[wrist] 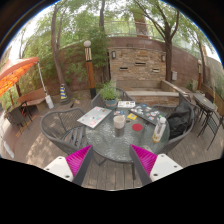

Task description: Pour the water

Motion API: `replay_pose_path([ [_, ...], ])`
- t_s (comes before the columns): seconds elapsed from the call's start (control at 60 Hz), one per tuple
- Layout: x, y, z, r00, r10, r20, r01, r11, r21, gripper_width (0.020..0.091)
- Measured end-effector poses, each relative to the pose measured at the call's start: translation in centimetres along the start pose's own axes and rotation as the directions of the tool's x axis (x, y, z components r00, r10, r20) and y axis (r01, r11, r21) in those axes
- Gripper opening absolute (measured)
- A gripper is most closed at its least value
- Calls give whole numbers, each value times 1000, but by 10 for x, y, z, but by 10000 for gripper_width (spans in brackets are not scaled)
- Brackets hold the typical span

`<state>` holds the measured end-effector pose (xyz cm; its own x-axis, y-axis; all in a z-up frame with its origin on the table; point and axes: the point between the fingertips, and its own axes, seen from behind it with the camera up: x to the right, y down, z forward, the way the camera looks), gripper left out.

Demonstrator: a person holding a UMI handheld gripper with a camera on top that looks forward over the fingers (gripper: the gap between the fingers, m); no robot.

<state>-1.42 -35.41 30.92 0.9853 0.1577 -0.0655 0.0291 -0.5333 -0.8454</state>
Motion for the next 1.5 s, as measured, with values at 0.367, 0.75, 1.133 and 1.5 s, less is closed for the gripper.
replay_pose_path([
  [0.367,156,51,123,994,-2,-106,7,999,48,824],
  [0.75,331,23,338,989,20,-148,18,967,253,836],
  [1.133,345,-12,391,978,70,-198,16,915,403,432],
  [1.5,296,-84,398,883,-326,-337,401,897,184,376],
])
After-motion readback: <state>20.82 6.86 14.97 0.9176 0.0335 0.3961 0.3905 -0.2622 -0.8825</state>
